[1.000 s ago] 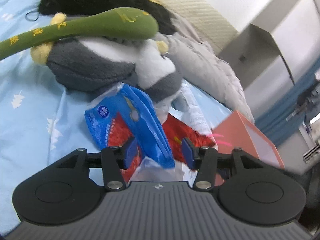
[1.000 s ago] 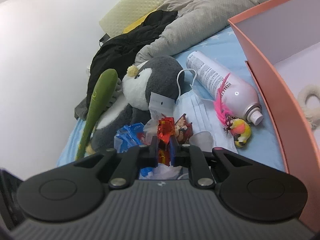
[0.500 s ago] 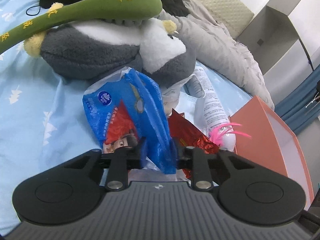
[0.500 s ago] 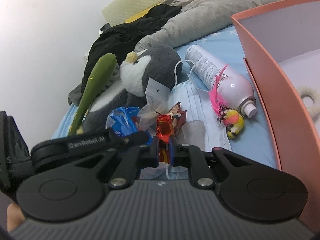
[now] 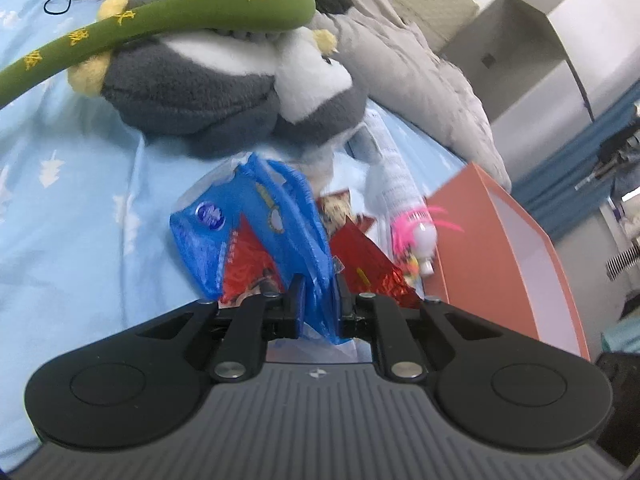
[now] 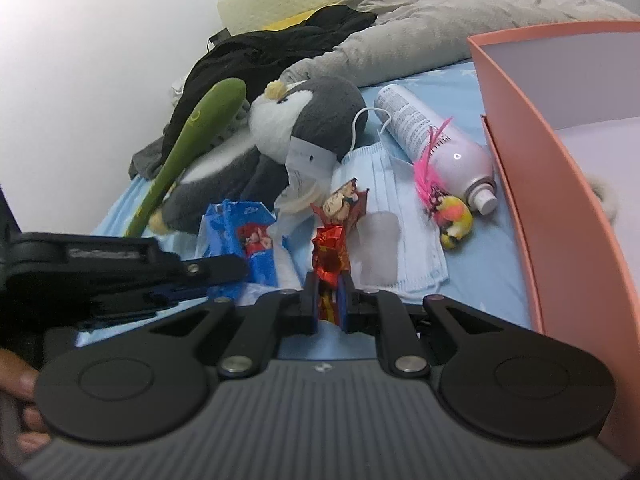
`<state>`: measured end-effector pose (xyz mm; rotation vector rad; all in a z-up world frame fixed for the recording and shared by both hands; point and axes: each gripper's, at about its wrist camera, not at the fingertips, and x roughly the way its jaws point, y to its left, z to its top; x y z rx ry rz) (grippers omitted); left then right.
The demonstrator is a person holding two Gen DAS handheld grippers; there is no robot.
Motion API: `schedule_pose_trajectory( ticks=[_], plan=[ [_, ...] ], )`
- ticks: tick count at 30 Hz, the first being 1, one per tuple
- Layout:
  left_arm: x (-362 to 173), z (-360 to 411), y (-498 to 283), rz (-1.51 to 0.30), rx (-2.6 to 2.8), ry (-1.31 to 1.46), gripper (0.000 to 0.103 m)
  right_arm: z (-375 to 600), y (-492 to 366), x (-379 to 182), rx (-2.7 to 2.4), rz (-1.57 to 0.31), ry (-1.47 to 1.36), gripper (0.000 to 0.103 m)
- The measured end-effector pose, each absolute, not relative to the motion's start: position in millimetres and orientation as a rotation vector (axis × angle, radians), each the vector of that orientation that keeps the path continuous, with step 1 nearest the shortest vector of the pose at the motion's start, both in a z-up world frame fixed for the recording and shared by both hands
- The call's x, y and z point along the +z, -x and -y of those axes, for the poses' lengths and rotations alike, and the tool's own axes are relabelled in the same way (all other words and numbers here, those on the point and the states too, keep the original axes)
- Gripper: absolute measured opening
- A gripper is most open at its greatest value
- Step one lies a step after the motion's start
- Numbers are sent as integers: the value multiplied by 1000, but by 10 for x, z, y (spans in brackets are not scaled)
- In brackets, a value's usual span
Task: Organize soft objects
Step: 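Grasp the blue snack bag with left tool while right tool lifts red wrapper, then carry the blue bag with left tool while right tool carries red packet to box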
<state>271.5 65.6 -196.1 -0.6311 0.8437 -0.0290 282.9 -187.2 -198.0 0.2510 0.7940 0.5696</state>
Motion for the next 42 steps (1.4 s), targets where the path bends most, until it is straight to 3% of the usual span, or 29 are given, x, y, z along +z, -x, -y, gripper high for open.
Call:
schedule_pose_trajectory(
  ticks=[15,24,27,29,30,33,34,42],
  plan=[
    [-1712,-631,-1910,-931,-150,468,16,1739,-1996,-1721,509,-786,-7,13],
    [-1765,-809,-1432,-913,-77,544,17,1553,-1557,-1643,530,-814,115,13],
    [-1786,-884,-1342,-888,-65,601,26,1518,-1488,-1628,542,-846,79,15],
    [-1785,-921,-1273,-866,-35,616,38,1474,-1455,-1630,537,-867,78,18],
    [-1781,-928,-1250,-854,-28,617,46,1460,-1441,-1630,534,-878,71,25],
    [-1805,-980,-1161,-816,-10,666,51,1473,-1412,-1618,533,-894,12,59],
    [-1821,-997,-1121,-800,-7,682,51,1491,-1413,-1618,525,-892,-14,65],
    [-1915,-970,-1116,-765,-28,736,51,1523,-1692,-1798,397,-954,-134,66]
  ],
)
